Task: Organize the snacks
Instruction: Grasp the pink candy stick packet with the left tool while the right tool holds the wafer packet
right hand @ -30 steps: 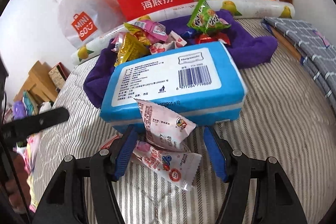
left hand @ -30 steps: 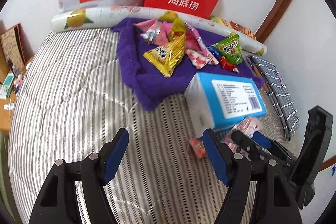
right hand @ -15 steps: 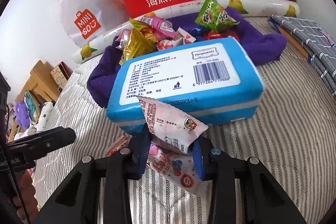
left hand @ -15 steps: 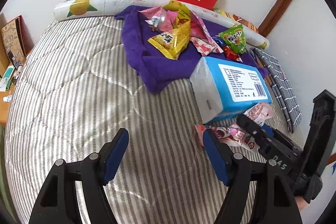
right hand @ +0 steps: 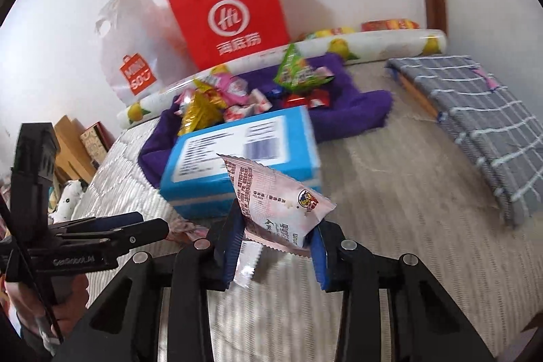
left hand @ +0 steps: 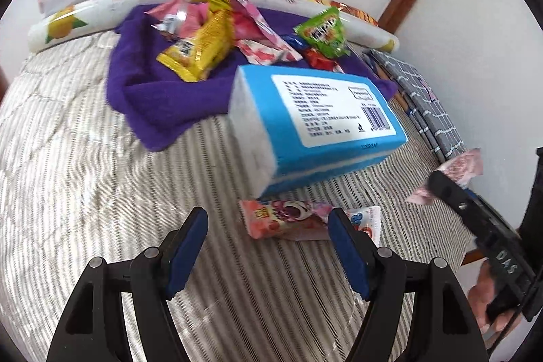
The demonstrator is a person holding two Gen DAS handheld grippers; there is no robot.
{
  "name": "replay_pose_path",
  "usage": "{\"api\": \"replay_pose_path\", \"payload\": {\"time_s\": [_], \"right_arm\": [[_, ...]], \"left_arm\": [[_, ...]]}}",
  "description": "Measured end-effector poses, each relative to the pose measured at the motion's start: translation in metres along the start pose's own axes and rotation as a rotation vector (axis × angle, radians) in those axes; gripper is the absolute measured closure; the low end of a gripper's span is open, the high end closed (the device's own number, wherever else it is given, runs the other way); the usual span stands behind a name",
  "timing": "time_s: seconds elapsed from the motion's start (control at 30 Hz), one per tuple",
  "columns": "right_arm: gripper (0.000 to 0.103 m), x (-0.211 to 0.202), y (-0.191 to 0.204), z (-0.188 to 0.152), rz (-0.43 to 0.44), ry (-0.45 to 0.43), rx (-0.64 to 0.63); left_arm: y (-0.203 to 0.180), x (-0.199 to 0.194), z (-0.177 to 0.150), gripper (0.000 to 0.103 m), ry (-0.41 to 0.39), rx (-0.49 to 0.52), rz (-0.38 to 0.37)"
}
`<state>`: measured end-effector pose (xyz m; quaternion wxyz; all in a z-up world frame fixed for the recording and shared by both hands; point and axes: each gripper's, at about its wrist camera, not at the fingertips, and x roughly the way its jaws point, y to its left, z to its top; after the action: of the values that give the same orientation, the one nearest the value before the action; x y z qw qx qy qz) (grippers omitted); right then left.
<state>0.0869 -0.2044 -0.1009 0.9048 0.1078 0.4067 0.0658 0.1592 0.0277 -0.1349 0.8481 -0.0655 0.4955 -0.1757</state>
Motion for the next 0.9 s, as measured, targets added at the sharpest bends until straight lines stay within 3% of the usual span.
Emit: {"api": "replay_pose_path", "payload": {"time_s": [0.23,0.6,0.77,0.9], "right_arm": [[0.067,-0.015,-0.025,0.002,-0.022,-0.033,0.026],[0.067,-0.013,-0.033,0.0,-0.012,-0.034,0.029],[0.067,-0.018,-0.043,-0.003,-0.016,-0.042,0.045],[0.067,-0.026,-0.054,-0.004,-0.022,-0.057,0.068]], "left_arm": [[-0.005,0.023,-0.001,0.032,0.043,-0.012,-0.019],[-0.034,0.021,-0.018,0.032,0.072,0.059,-0.061],[-0.058,0.02,-0.031,0.032,0.109,0.111,-0.136],[-0.064,0.012,-0.031,0.032,0.061,0.145,-0.053]]}}
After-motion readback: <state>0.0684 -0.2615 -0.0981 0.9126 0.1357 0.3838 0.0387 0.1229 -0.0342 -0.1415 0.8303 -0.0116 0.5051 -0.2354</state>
